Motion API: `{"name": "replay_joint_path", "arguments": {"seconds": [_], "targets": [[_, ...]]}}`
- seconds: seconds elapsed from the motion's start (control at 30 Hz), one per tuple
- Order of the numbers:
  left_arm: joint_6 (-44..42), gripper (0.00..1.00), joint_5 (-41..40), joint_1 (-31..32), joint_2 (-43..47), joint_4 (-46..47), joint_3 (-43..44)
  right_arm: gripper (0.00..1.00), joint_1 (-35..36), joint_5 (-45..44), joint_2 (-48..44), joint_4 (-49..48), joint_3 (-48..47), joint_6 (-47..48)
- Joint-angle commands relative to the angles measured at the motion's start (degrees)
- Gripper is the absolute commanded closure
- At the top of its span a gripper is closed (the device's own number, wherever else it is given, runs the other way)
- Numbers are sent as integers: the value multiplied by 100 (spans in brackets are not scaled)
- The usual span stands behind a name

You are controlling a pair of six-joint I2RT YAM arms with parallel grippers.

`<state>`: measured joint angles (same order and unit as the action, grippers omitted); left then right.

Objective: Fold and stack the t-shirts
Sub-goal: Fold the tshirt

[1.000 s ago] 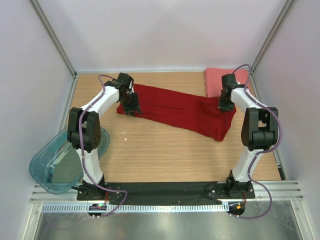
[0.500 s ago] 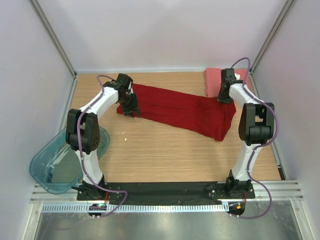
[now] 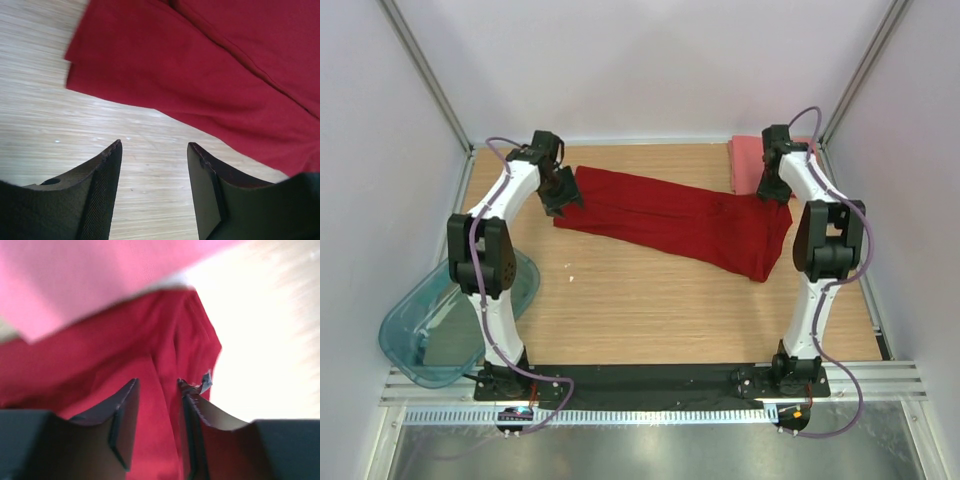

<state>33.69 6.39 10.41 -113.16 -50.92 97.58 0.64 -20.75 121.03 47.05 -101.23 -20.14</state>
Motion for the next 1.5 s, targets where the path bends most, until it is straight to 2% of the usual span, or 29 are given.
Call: {"name": "replay_joint_path", "arguments": {"seconds": [0.0,0.07,0.2,0.27,0.4,0.5,0.8,1.07,1.23,1.47], "targets": [[199,43,-270,-197,-4,-42,-46,57,50,334,-1148,797,153,-297],[331,44,-235,-337,-144,-24,-11,54,190,780,-1546,859,462,-280],[375,45,-130,-496,-565,-15,278,51,401,1749,-2460,876,1672,-297],[392,45,-77,-540,-811,-41,507,46,401,2004,-2943,859,2132,-324],[392,45,-173,-540,-1199,-252,806,41,366,1830,-3533,727,3343,-455],[375,44,-349,-541,-1340,-322,824,40,253,1882,-3674,745,3775,-631],[252,46,-376,-584,-1814,-287,1069,40,164,1741,-3403,253,4234,-913],[32,53,-437,-584,-1902,-287,1324,46,164,1645,-3007,76,4164,-913],[-3,45,-595,-576,-1464,-191,1044,46,164,1662,-3129,59,4304,-1000],[146,42,-806,-584,-874,-217,534,44,164,1654,-3235,33,4507,-1027]]}}
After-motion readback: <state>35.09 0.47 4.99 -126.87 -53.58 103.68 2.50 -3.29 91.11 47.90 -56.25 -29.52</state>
